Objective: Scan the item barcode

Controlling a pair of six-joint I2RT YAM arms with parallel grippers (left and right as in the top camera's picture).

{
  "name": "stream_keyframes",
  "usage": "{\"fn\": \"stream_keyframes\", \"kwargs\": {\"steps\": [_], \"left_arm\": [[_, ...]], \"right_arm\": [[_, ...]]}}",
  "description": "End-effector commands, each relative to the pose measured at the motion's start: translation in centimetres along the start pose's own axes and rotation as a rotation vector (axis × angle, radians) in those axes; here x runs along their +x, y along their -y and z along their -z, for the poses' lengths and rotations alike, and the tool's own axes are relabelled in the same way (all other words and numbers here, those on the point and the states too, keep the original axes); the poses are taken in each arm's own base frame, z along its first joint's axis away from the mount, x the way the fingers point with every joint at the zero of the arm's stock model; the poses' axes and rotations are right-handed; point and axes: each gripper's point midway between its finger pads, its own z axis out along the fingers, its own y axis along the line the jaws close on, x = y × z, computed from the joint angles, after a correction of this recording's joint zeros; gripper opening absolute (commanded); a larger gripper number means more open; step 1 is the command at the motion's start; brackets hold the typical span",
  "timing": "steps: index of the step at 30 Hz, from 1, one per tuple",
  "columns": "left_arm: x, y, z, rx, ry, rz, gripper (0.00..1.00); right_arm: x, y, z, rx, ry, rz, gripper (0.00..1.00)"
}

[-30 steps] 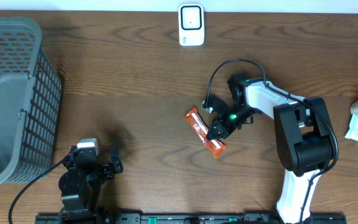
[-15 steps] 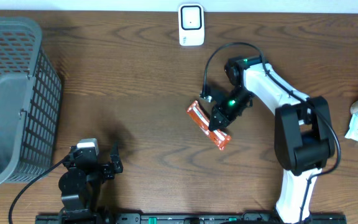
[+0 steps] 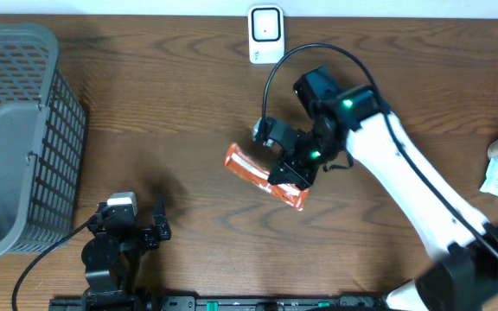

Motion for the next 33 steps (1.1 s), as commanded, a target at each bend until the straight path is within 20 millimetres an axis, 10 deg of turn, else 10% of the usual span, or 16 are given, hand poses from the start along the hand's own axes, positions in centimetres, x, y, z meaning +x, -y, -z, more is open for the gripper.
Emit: {"fn": "stream_keyframes", "kwargs": {"steps": [1,8,13,14,17,18,27,31,33], "left_arm": [[0.6,0.3,-0.3,0.018,-0.014,0.001,0.98],[0.6,0.3,-0.3,0.018,-0.014,0.001,0.98],[0.6,0.3,-0.3,0.018,-0.014,0.001,0.98],[0.6,0.3,-0.3,0.018,-0.014,0.001,0.98],[0.6,0.3,-0.3,0.018,-0.014,0.001,0.98],[0.6,0.3,-0.3,0.018,-0.014,0.001,0.98],[0.6,0.3,-0.3,0.018,-0.014,0.001,0.98],[0.6,0.3,-0.3,0.018,-0.014,0.001,0.98],[0.6,0.3,-0.3,0.018,-0.014,0.001,0.98]], "right_arm": [[-1.4,-3.0,2.3,-0.005,0.084,0.033,0.02],[-2.1,-6.3,4.7,-0.049,0.185,0.049,0.02],[-0.5,-2.1,3.9,0.148,0.082,-0.071,0.01],[0.0,-1.2,3.7,0.187,0.054,-0.087,0.13],[0.9,0.9,2.9,0.255,-0.003,-0.203,0.94],[1.1,1.4,2.6,0.267,-0.016,-0.251,0.99],[6.0,4.8,-0.2,0.466,-0.093,-1.362,0.99],[7.5,4.4,-2.3,0.51,-0.131,-1.638,0.78],[9.0,5.1,-3.5,0.589,-0.139,-1.724,0.99]]}}
